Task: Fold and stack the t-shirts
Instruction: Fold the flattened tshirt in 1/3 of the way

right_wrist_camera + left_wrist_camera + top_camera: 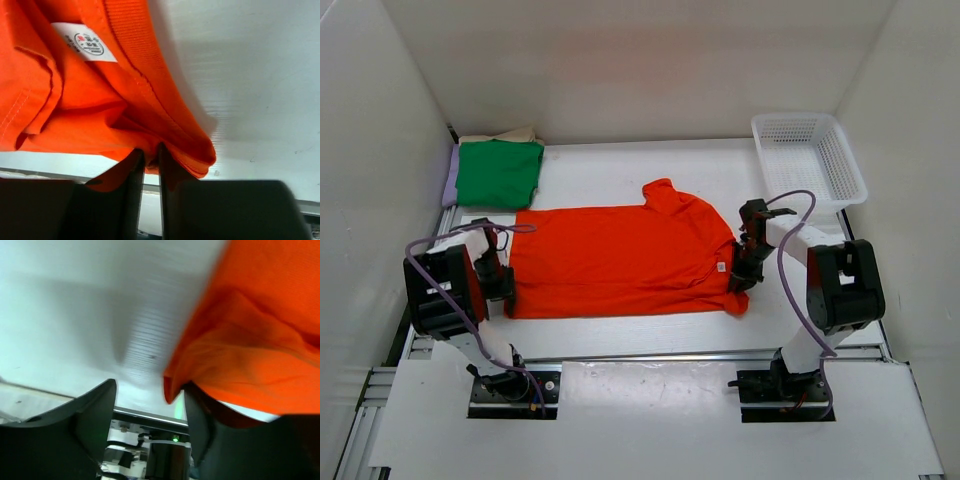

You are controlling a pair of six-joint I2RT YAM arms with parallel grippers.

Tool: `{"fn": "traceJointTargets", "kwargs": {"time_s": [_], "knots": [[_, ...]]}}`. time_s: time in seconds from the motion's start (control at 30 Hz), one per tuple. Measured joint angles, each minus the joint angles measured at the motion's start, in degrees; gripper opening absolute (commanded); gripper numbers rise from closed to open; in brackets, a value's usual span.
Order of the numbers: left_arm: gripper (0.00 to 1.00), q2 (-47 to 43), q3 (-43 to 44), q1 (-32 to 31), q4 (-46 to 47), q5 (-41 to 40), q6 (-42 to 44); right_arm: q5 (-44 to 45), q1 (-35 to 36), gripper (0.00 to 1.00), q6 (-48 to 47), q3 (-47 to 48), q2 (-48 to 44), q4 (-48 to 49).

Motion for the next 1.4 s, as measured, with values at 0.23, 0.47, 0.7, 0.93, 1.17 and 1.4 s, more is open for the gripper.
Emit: {"fn": "traceJointTargets", "kwargs": {"time_s": [0.23, 0.47, 0.7, 0.93, 1.17, 1.4], "knots": [[0.70, -3.30, 9.46, -0.63, -0.02, -11.65, -0.15, 0.90, 0.00, 0.62, 0.98, 1.05, -3.04, -0.66], [0.78, -11.74, 23.32, -17.44, 2.51, -21.68, -0.13, 2.08, 0.00, 0.66, 2.38, 0.24, -13.88, -2.84], [0.76, -6.16, 29.05, -45.27, 1.16, -15.37, -0.17, 1.88, -1.88, 0.38, 5.70, -8.37, -14.23, -0.96], [0.74, 12.48, 45.77, -66.49, 4.24, -3.28, -0.09, 0.33, -8.26, 0.30, 10.25, -13.53, -14.19, 4.76], [0.63, 23.52, 47.82, -71.30, 6.10, 1.40, -0.20, -2.43, -9.18, 0.30, 11.78, -16.39, -13.05, 8.94], [0.66, 27.67, 48.65, -71.45, 5.73, 4.79, -0.15, -3.85, -10.10, 0.32, 12.07, -17.51, -13.03, 10.16]]}}
